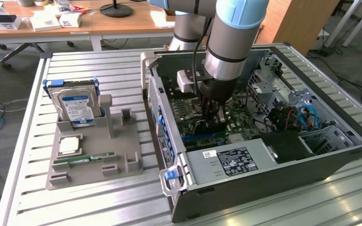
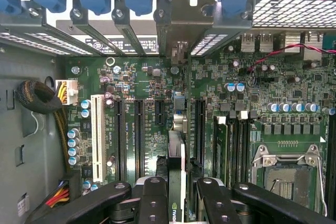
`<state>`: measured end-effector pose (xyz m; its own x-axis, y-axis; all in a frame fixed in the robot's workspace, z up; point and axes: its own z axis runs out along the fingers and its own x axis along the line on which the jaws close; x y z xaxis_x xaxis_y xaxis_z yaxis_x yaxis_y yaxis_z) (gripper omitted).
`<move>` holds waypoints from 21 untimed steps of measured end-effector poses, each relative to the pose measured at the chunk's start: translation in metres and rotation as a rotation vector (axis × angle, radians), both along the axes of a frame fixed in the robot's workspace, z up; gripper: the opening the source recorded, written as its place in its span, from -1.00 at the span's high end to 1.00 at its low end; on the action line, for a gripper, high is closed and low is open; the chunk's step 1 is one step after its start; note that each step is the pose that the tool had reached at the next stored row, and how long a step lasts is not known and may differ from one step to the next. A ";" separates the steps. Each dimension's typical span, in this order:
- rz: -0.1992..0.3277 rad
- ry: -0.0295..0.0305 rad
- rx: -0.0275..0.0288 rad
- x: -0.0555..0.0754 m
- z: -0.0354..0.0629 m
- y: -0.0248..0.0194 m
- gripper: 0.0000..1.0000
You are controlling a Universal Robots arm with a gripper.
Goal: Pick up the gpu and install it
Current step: 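Insert the gpu into the slot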
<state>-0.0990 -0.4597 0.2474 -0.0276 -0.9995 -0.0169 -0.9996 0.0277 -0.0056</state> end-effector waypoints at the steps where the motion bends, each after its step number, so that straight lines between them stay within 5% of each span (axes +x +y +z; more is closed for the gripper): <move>1: 0.000 0.0000 0.0000 0.000 0.0000 0.0000 0.47; 21: 0.002 0.0001 -0.0001 -0.001 -0.0025 0.0001 0.47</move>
